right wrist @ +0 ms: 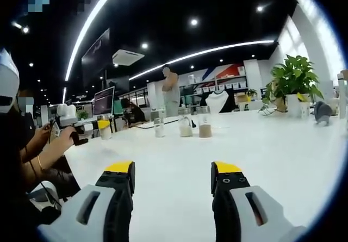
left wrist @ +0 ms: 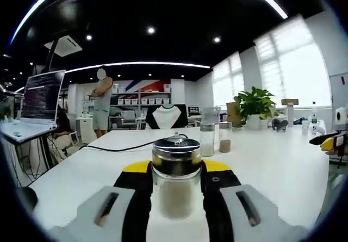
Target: Rotate the seasoning bottle until the label or dispensing opening points toward the visible target arrow and the bottle remains upright within the marked orientation range
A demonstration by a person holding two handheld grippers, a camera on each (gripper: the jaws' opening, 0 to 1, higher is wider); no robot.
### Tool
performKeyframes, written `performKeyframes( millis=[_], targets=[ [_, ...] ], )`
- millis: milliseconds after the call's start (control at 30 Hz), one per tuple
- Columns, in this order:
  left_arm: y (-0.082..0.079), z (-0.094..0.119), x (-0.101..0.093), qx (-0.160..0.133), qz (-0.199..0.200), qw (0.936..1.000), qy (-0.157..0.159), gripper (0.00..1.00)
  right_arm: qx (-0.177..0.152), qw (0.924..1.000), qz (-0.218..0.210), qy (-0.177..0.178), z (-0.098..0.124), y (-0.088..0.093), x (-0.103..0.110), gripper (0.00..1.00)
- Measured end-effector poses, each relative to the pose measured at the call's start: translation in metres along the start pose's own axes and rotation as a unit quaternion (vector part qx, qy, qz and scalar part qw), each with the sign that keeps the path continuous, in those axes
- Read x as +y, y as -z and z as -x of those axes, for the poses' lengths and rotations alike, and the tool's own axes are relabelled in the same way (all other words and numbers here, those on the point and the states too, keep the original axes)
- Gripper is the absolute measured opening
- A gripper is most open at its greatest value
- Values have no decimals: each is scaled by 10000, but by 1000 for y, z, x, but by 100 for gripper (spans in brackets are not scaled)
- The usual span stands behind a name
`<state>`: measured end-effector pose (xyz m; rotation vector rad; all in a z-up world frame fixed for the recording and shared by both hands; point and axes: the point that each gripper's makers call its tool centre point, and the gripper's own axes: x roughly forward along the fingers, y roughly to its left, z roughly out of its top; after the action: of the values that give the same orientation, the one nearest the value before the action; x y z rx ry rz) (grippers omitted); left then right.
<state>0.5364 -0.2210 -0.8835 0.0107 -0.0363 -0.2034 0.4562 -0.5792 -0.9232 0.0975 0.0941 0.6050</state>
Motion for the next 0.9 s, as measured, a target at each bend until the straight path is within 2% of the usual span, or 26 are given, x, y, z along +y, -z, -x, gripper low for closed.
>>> performKeyframes(
  millis=[200,633,900],
  targets=[
    [-4,1,-3,-42,-22,10000,35,36,-46,10000,33,37,-2,-5,-2,56],
    [-4,3,-18,-16,-40,9994,338,36,-22,9999,110,-31,-6,-8,4,56],
    [-5,5,-35,-74,-1,9983,586,36,21,9999,135,-81,-6,-7,11,56]
  ],
)
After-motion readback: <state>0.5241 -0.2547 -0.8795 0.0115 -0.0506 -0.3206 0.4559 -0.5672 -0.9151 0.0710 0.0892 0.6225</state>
